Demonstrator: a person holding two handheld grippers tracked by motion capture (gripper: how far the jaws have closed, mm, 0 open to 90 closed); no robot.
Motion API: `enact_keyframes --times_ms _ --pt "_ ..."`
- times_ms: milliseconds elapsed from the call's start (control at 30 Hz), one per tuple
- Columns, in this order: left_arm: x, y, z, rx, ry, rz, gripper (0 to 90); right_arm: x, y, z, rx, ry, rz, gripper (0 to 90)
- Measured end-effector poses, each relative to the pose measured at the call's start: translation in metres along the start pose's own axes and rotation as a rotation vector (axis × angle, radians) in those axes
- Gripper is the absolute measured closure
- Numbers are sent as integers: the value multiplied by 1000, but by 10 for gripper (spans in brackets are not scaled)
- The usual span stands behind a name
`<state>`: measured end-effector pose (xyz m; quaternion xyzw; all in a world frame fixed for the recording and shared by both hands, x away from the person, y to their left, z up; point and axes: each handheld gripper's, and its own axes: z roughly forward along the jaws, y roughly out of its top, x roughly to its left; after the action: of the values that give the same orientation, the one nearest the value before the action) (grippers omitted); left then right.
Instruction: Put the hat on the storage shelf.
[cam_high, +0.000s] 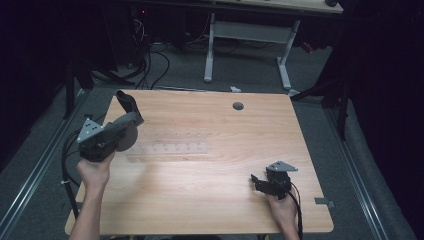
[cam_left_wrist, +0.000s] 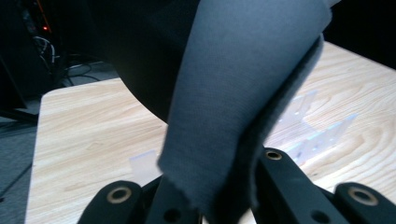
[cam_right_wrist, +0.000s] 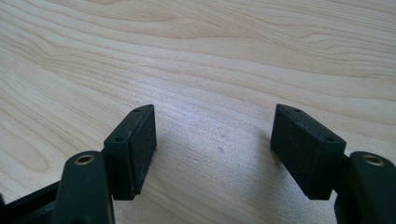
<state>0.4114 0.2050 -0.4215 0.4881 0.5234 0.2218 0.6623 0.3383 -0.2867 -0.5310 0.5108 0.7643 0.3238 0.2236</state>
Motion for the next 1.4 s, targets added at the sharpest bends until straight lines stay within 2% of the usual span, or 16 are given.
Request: enact_keyframes --times_ms 300,733,967,1167,1400 --pt "7 -3 9 -3 42 17 849 0 0 0 0 0 0 316" --pt "16 -10 17 -1 92 18 849 0 0 0 0 0 3 315" --pt "19 -12 20 -6 102 14 849 0 0 0 0 0 2 314" --pt "23 -19 23 -5 109 -6 848 0 0 0 0 -1 2 315" --pt "21 -26 28 20 117 16 847 0 0 0 1 -2 1 315"
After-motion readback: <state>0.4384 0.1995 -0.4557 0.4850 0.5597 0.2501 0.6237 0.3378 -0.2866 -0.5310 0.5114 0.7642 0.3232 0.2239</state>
